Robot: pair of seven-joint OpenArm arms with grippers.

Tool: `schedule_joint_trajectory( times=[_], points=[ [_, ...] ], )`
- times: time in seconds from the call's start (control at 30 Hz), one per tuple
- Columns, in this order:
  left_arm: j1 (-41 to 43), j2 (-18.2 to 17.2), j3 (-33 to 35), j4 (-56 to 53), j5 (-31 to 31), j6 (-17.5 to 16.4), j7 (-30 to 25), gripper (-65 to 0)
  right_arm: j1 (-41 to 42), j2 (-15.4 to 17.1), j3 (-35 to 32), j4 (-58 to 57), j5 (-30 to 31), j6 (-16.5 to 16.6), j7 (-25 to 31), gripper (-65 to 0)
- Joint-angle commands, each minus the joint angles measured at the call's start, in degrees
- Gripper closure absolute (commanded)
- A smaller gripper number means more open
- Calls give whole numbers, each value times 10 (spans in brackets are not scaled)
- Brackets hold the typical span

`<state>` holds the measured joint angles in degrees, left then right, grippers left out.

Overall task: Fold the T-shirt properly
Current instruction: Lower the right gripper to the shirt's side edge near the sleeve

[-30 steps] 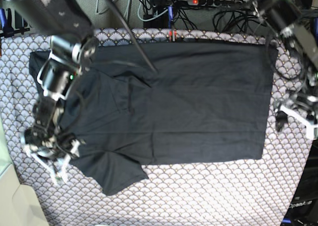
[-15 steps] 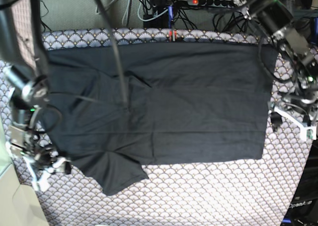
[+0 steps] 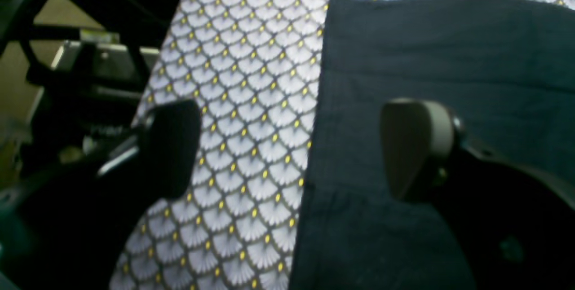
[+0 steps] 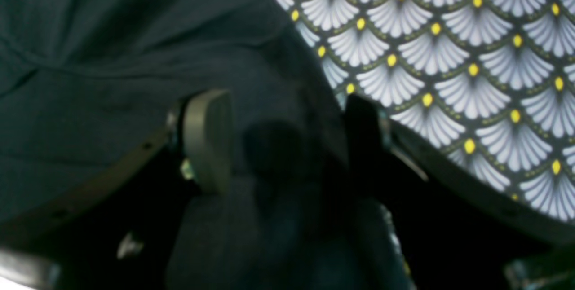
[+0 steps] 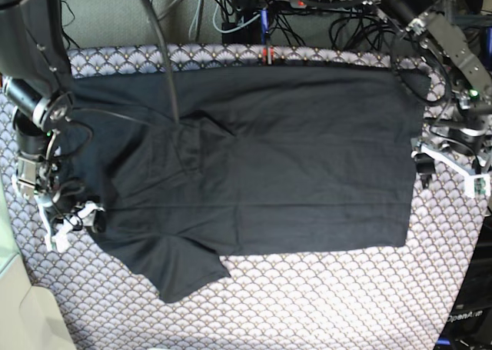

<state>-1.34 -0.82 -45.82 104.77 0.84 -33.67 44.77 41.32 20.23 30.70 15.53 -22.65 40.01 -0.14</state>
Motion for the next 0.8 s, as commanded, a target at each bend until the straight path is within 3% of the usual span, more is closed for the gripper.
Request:
schedule_joint_trajectory(
  times=[0.0,0.53,0.77],
  points=[
    [-2,-6,-6,9,-8,0,-16,-619,20,7,-1,11,10,0,21,-401],
    [31,0,-42,12,-9,-1,-16,-619,19,-26,-46,10,9,0,22,-390],
    [38,0,-43,12,-9,-1,-17,-619,7,-28,-43,12,9,0,23,-217]
  ],
)
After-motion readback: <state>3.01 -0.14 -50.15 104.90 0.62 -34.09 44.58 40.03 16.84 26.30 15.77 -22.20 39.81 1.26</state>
